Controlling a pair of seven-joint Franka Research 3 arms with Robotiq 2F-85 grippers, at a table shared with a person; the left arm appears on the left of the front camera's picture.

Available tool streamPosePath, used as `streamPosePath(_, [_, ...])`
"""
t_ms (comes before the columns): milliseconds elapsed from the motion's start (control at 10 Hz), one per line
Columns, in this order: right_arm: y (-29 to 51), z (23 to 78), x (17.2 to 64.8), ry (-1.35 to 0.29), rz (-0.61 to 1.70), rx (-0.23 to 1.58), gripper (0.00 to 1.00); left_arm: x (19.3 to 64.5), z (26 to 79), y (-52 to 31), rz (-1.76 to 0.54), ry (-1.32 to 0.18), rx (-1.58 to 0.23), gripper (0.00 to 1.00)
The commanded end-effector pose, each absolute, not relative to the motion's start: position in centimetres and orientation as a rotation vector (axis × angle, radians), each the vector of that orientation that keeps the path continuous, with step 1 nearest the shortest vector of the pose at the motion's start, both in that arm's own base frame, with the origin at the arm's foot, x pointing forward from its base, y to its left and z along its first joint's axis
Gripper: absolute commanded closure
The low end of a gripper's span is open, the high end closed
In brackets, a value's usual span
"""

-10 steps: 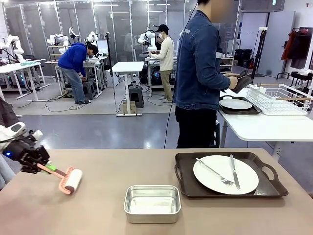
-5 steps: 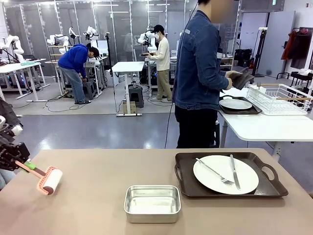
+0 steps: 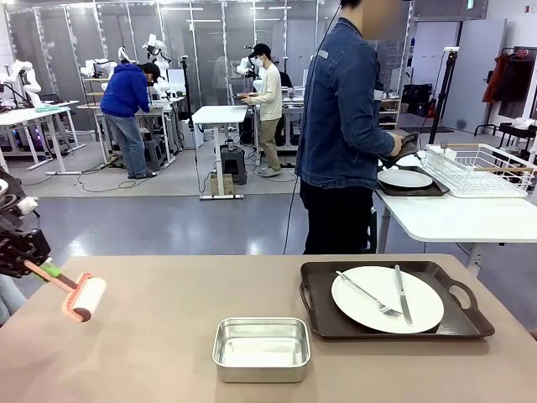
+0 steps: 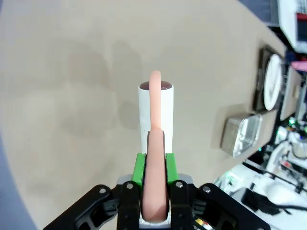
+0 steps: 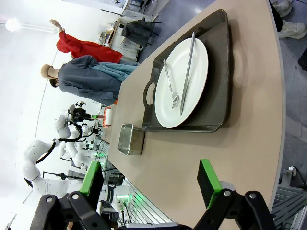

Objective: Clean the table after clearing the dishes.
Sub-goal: When the left (or right) Handle tray is removed, use the left hand (or right hand) to clean the left (or right) side of the table with the Lint Roller.

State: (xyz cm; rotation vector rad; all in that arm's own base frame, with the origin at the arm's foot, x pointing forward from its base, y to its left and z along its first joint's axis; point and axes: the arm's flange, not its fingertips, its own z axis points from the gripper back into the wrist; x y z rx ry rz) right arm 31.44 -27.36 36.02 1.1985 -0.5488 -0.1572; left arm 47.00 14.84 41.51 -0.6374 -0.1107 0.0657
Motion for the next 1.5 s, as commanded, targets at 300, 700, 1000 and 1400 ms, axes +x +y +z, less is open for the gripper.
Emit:
streamPosePath(300, [-27.3,36.4,31.3,-0.555,-0.155,1.208,0.0,51.1,36.0,12.8,-0.015,-0.054,-0.745,0.79])
streamPosePath(700, [-27.3,36.4,31.3,-0.555,-0.155,1.208,0.0,52.0,32.1,15.2,0.101,0.01,-0.649,0.79])
streamPosePath(1000, [-27.3,36.4,31.3,-0.555,-0.155,1.208,0.0,50.5,33.3,18.2,0.177,0.009,-0.585,0.79])
streamPosePath(1400, [-27.3,36.4,31.3,-0.555,-0.155,1.208,0.0,48.0,36.8,20.5,0.241,-0.02,-0.481,0.79])
